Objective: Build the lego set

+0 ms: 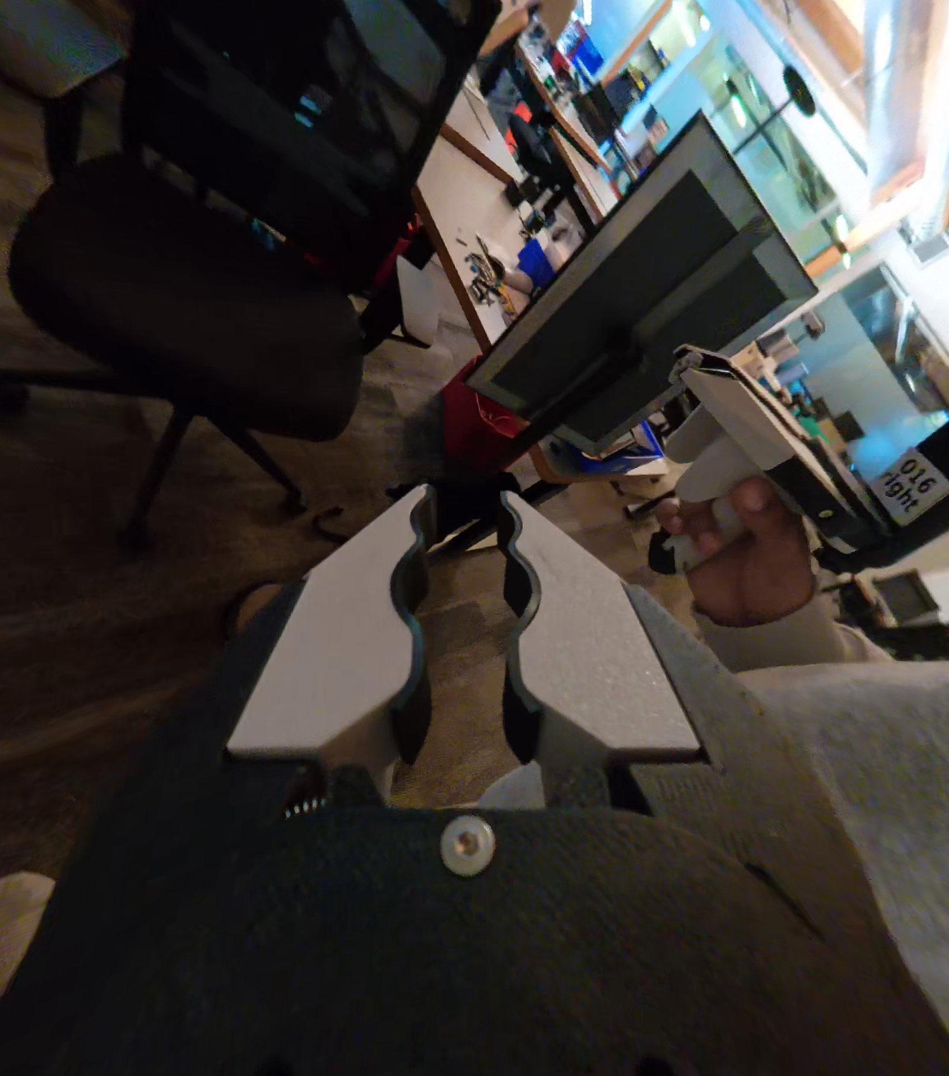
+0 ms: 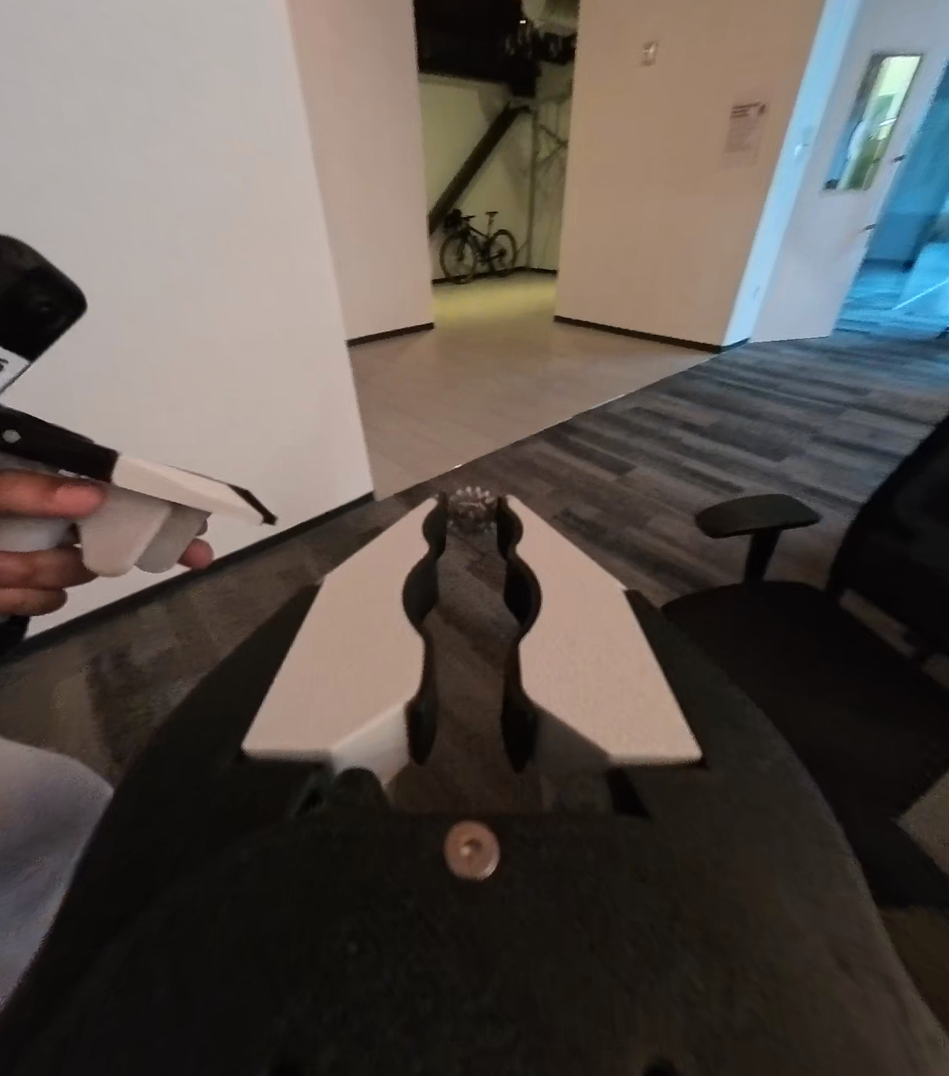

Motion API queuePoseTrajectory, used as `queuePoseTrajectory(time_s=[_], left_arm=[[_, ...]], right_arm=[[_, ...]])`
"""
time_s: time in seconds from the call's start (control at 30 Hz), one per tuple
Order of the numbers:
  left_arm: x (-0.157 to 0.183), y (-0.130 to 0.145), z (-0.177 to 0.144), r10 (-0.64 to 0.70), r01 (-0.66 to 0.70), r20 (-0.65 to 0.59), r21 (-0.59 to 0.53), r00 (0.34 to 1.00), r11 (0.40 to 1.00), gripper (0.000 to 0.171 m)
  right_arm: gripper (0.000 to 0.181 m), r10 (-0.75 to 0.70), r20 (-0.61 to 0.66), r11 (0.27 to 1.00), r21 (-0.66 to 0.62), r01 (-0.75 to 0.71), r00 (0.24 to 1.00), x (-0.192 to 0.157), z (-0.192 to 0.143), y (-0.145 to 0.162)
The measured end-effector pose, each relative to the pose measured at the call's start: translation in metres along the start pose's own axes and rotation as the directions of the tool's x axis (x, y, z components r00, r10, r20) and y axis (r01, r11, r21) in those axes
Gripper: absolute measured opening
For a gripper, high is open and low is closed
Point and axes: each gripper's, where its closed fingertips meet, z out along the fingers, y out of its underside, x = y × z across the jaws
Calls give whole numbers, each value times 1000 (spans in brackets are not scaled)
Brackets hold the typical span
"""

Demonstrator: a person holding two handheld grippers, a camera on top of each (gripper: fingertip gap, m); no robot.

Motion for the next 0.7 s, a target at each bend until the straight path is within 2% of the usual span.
queuePoseTrajectory(time_s=[0.1, 0.2, 0.23, 0.3, 0.37, 0.47, 0.53, 0.6, 0.7], left_arm=[[-42, -41, 52, 84, -90, -75, -82, 994, 993, 21], [-80, -79, 109, 141, -186, -229, -189, 963, 964, 23], [-89, -92, 126, 157, -228, -294, -225, 943, 947, 24], [-106, -122, 153, 204, -326, -382, -290, 902, 900, 25], [-112, -159, 175, 247, -413, -455, -313, 856, 855, 25], [-109, -204, 209, 266, -516, -568, -338, 779, 787, 26], [-107, -223, 237, 280, -583, -635, -334, 720, 741, 26], [-109, -229, 272, 300, -643, -677, -332, 672, 690, 26], [-104, -228, 325, 284, -680, -714, -353, 640, 643, 28]], right_arm=[[15, -5, -90, 1000, -20, 3, 996, 29, 47, 10], [15, 0, -222, 998, -57, -13, 975, 64, 99, 29], [15, -3, -288, 997, -76, -20, 958, 78, 115, 36], [16, 2, -481, 980, -175, -98, 877, 117, 140, 51], [15, 41, -559, 976, -156, -154, 828, 134, 164, 31], [15, -20, -658, 973, -187, -138, 753, 163, 186, 7], [15, -28, -712, 976, -171, -135, 701, 184, 194, -4], [15, 31, -759, 982, -100, -163, 651, 207, 200, -7], [15, 76, -802, 974, -67, -215, 592, 242, 196, 9]])
